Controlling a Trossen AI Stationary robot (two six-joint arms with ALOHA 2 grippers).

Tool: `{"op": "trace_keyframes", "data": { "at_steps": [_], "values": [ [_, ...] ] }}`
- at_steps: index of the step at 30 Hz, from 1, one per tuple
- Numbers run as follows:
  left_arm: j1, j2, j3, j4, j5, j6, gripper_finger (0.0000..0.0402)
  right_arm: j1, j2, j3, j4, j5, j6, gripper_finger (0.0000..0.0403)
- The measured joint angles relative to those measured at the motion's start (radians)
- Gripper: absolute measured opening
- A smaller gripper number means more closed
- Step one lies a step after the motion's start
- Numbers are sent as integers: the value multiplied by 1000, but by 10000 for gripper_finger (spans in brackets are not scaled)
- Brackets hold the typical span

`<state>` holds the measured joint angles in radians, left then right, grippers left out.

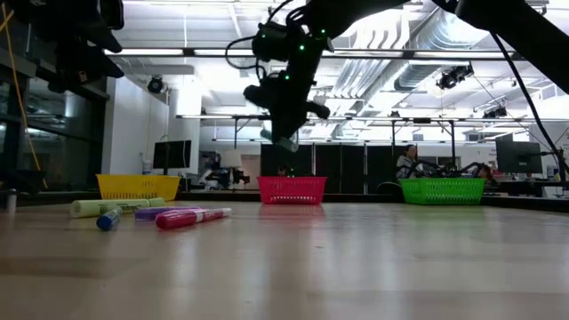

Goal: Pick & Place Markers
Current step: Put the blue highlighter into the green bin

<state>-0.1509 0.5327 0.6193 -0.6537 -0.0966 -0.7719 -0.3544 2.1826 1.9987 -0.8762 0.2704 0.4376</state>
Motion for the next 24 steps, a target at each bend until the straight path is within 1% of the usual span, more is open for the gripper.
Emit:
{"op": "trace_keyframes", "data": {
  "at_steps": [5, 9, 13, 17, 19, 22, 24],
  "values": [
    [0, 0, 0, 0, -9, -11, 170, 32, -32, -104, 137, -15, 12, 56],
    [0, 0, 0, 0, -21, -19, 170, 62, -141, -271, 353, -15, 15, 56],
    [0, 0, 0, -1, -31, -19, 170, 101, -298, -504, 561, 80, 68, 56],
    [0, 0, 0, 0, -50, -19, 170, 136, -461, -733, 704, 203, 226, 56],
    [0, 0, 0, 0, -54, -19, 170, 145, -534, -826, 734, 279, 331, 56],
    [0, 0, 0, 1, -64, -19, 170, 148, -612, -942, 732, 387, 494, 56],
    [0, 1, 0, 2, -74, -22, 170, 145, -658, -1013, 727, 450, 640, 56]
  ]
}}
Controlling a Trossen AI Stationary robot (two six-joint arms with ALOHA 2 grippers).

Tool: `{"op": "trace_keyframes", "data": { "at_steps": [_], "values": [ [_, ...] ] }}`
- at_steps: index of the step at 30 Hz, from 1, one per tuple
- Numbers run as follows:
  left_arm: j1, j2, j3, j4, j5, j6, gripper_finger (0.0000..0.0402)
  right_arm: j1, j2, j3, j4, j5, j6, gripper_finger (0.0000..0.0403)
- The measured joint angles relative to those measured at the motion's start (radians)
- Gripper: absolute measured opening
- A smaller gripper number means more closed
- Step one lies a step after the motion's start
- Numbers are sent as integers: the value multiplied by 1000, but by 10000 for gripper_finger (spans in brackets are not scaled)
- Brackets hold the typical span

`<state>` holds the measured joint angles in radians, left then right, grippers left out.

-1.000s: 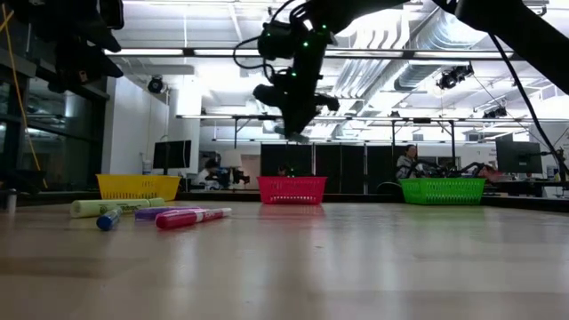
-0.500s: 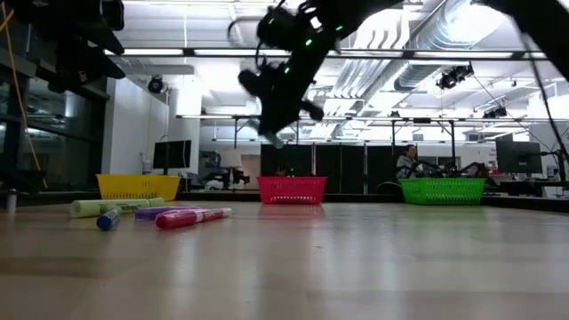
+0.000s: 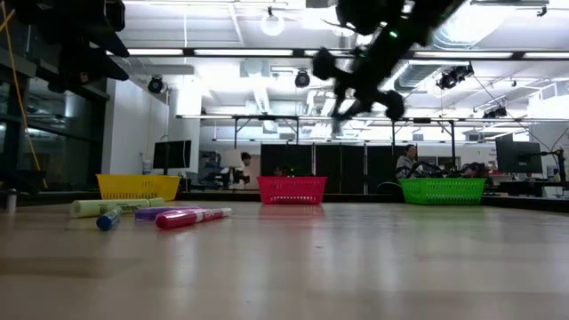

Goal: Pick & Place Markers
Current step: Put the blue highlighter into the green bin

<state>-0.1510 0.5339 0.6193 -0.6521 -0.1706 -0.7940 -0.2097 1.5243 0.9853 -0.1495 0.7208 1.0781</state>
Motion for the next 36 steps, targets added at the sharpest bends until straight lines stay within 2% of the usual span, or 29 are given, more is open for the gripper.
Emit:
{"op": "trace_keyframes", "data": {
  "at_steps": [4, 10, 15, 27, 36],
  "values": [
    [0, 0, 0, 1, -5, -1, 170, -23, -57, -124, -3, 70, 300, 56],
    [0, 0, 0, 0, -8, -27, 170, -101, -70, -252, 22, 37, 478, 56],
    [0, 0, 0, -1, -8, -49, 170, -197, -70, -303, 96, 10, 539, 56],
    [0, 0, 0, -1, -8, -79, 170, -493, -70, -303, 38, -163, 701, 56],
    [0, 1, 0, -2, -48, -87, 170, -609, -70, -303, 7, -210, 739, 56]
  ]
}}
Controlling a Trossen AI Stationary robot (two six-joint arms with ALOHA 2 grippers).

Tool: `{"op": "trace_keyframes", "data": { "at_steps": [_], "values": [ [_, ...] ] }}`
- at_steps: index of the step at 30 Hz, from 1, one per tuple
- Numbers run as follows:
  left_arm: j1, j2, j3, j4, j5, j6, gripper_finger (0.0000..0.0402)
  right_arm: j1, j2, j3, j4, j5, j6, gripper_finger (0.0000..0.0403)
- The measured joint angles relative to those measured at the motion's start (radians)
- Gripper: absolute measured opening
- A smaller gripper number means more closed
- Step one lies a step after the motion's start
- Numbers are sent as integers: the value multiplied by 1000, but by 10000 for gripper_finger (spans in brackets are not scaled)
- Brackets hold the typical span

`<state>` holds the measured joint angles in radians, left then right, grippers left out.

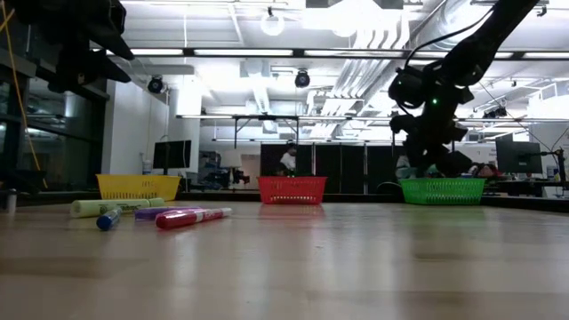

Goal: Pick & Place Markers
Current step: Put the blue highlighter into the green bin

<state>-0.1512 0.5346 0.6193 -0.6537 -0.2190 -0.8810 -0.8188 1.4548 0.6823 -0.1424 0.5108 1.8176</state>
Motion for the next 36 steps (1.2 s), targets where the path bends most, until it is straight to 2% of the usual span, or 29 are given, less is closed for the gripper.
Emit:
{"op": "trace_keyframes", "data": {
  "at_steps": [18, 24, 30, 36],
  "values": [
    [0, 0, 0, 0, -30, -39, 170, -117, -3, 0, -104, -21, 17, 56],
    [0, 0, 0, 0, -37, -41, 170, -124, -3, 0, -117, -32, 17, 55],
    [0, 0, 0, 0, -42, -41, 170, -124, -3, 0, -117, -47, 17, 80],
    [0, 0, 0, 0, -47, -42, 170, -124, -3, 0, -117, -47, 8, 74]
  ]
}}
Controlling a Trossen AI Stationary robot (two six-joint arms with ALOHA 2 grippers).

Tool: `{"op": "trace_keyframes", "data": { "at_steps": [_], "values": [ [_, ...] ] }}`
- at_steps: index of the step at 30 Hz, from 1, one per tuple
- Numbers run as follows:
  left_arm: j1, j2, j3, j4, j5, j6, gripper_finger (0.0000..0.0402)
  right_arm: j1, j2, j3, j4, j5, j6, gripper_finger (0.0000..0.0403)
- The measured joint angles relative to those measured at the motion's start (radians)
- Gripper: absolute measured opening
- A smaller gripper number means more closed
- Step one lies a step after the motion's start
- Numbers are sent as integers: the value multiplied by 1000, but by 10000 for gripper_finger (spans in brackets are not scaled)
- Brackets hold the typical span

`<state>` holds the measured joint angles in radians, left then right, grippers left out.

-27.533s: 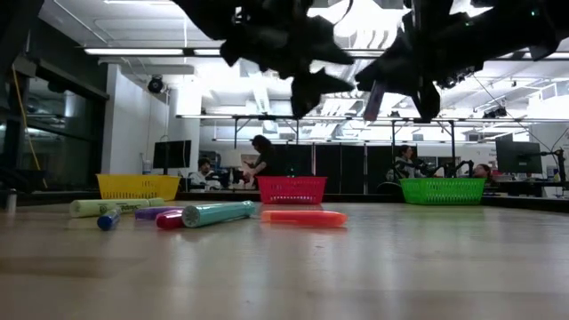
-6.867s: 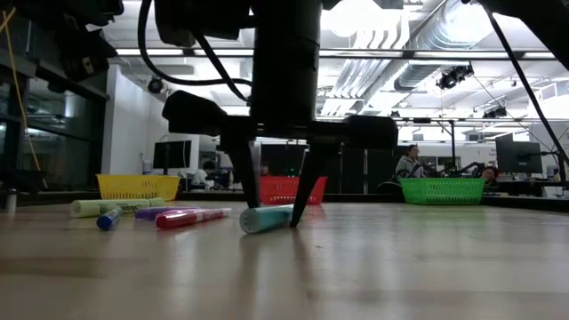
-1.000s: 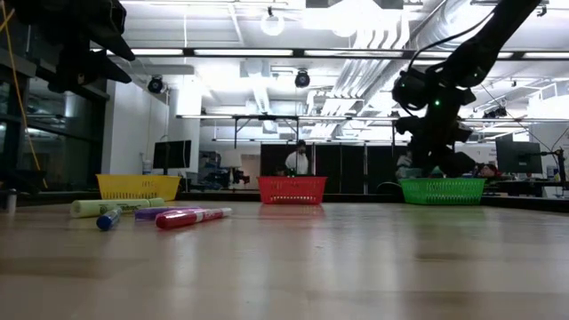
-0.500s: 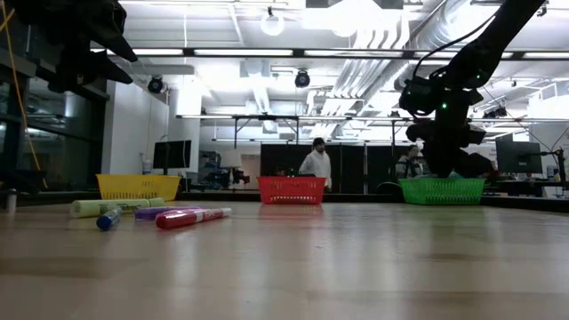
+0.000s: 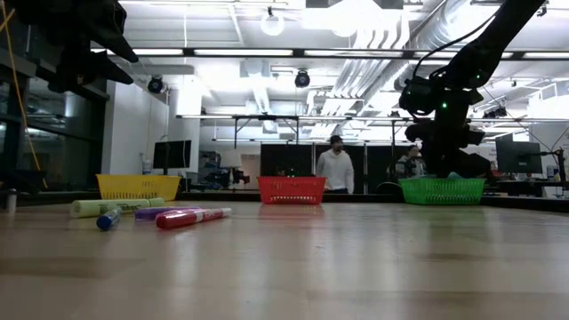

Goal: Pick & Place Markers
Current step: Put the blue highlighter into the green bin, then put the light green highlighter into the green bin

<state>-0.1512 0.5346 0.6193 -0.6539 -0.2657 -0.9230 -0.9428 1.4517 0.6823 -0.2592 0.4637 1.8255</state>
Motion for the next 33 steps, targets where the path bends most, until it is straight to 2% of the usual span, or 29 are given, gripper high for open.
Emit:
{"op": "trace_keyframes", "data": {
  "at_steps": [5, 16, 20, 23, 27, 33],
  "values": [
    [0, 0, 0, 0, 0, -1, 170, 0, 0, 0, 2, -20, -8, 84],
    [0, 0, 0, 0, -7, 0, 170, 1, -9, 0, 87, -38, -73, 146],
    [0, 0, 0, 0, -7, 0, 170, 6, -39, 0, 112, -17, -105, 160],
    [0, 0, 0, 0, -8, 0, 170, 26, -78, 0, 115, 40, -144, 162],
    [0, 0, 0, 0, -8, 3, 170, 53, -136, 0, 136, 111, -249, 161],
    [0, 0, 0, 0, -8, 29, 170, 104, -204, 0, 232, 107, -513, 161]
  ]
}}
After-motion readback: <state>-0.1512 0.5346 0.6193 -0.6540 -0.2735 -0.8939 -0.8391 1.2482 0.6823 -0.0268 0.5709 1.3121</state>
